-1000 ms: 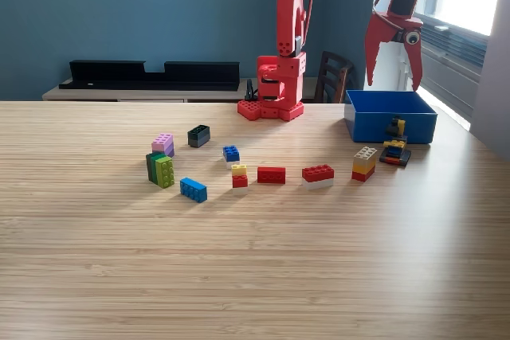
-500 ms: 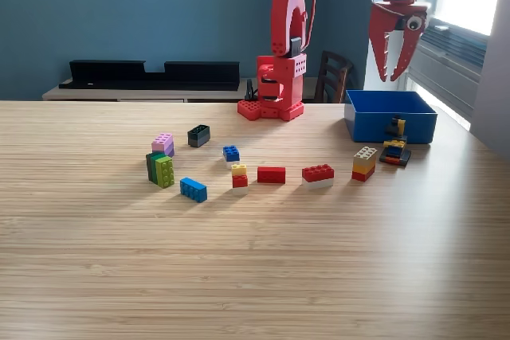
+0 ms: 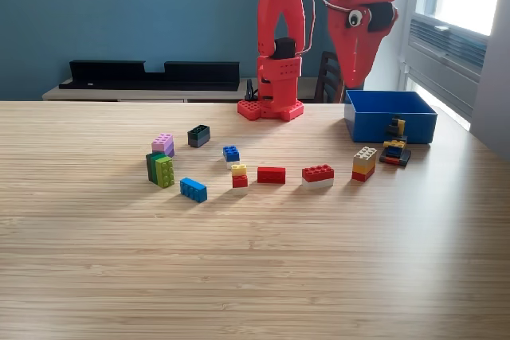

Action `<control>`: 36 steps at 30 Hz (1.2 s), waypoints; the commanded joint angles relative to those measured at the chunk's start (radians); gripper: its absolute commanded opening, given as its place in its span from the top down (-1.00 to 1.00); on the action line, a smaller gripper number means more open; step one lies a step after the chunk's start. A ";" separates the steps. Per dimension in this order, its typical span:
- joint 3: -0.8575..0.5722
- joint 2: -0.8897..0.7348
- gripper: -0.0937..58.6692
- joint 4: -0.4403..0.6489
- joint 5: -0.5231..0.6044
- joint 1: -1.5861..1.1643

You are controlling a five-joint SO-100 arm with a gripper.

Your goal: Grasp a lego block and put it in the bin.

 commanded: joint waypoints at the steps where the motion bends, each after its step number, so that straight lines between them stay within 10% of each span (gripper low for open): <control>1: -0.048 0.018 0.99 0.000 -0.005 0.087; 36: 0.021 0.008 0.99 -0.249 0.046 0.391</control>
